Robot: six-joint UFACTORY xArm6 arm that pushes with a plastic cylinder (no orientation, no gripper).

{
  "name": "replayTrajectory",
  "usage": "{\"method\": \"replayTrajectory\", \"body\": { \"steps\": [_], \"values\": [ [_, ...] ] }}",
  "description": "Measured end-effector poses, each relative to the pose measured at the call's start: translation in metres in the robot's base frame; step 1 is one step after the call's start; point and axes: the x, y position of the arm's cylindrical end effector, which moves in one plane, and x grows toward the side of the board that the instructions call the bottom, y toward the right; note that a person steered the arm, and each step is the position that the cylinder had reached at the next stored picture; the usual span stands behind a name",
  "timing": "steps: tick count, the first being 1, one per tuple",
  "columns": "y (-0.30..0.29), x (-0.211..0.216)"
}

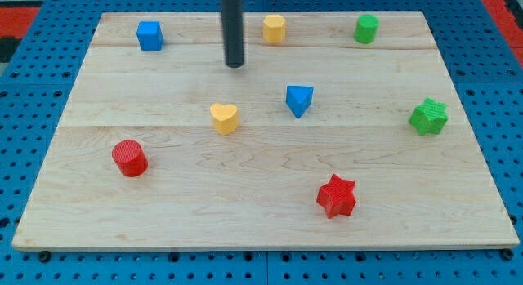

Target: Push the blue cube slightly towards the top center of the board

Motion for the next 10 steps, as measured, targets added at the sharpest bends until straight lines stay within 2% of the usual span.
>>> {"method": "replayTrajectory", "body": {
  "steps": [2, 4, 7, 10],
  "values": [
    [-0.095, 0.016],
    [-0.145, 0.019],
    [-0.155, 0.003],
    [-0.157, -0.030]
  ]
}}
